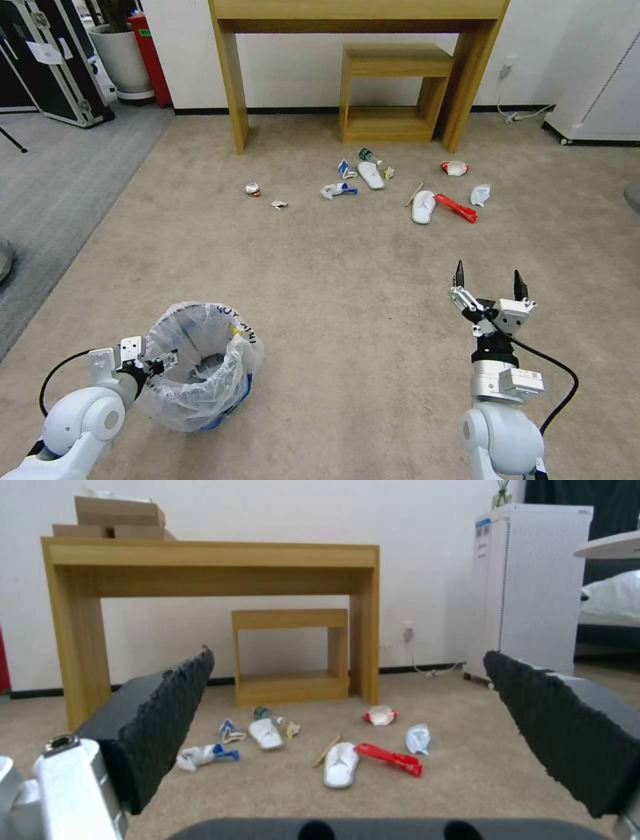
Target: Pick up the trash bin and place the garbage on the floor into it.
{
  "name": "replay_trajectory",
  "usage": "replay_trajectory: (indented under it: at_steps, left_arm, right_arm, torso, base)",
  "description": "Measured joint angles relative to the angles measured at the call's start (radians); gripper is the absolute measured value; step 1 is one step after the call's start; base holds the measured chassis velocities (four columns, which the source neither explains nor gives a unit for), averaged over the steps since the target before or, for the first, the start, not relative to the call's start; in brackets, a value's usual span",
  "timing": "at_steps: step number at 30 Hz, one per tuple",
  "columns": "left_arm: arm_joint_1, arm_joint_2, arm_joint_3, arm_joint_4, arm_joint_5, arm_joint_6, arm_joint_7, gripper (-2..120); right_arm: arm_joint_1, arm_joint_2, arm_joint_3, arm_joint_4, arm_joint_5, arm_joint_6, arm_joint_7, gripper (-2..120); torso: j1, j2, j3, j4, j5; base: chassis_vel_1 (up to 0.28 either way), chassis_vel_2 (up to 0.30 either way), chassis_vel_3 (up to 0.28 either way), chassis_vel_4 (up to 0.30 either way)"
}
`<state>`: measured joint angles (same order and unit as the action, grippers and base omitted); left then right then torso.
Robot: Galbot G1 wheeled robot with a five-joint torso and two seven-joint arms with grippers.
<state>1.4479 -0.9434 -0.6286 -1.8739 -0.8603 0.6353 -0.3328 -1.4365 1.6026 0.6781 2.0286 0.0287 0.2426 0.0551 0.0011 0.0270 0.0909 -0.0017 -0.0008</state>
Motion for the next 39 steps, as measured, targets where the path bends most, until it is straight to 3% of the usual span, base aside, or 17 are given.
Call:
replay_trajectory:
  at_steps: [12, 16, 25, 28, 39]
  left_arm:
    - [0.010, -0.020, -0.003, -0.005, 0.010, -0.008, 0.005, 17]
    - [0.012, -0.034, -0.007, -0.012, 0.014, -0.008, 0.003, 8]
    - [0.012, -0.078, -0.043, -0.059, 0.001, 0.002, -0.016, 2]
    - [0.015, -0.088, -0.064, -0.094, -0.011, 0.004, -0.033, 1]
    - [0.042, -0.115, -0.103, -0.209, -0.033, 0.010, -0.065, 1]
  right_arm:
    - [-0.002, -0.012, -0.005, -0.008, 0.002, -0.005, 0.008, 100]
    - [-0.003, -0.023, -0.005, -0.013, 0.007, -0.007, 0.015, 100]
    - [-0.006, -0.041, -0.009, -0.014, 0.019, -0.019, 0.022, 100]
    - [-0.010, -0.052, -0.011, -0.010, 0.028, -0.025, 0.024, 100]
    - [-0.018, -0.081, -0.019, 0.014, 0.081, -0.055, 0.046, 100]
  torso:
    - [0.000, 0.000, 0.000, -0.0001, -0.0004]
    - [0.000, 0.000, 0.000, 0.0000, -0.0002]
    - [0.000, -0.001, 0.001, -0.0003, -0.0026]
    - [0.000, -0.001, 0.000, -0.0003, -0.0009]
    - [0.000, -0.001, 0.000, -0.0001, -0.0007]
  base:
    - [0.000, 0.000, 0.000, 0.000]
    - [0.000, 0.000, 0.000, 0.000]
    - [0.000, 0.000, 0.000, 0.000]
    - [0.000, 0.000, 0.000, 0.000]
    - [0.000, 0.000, 0.000, 0.000]
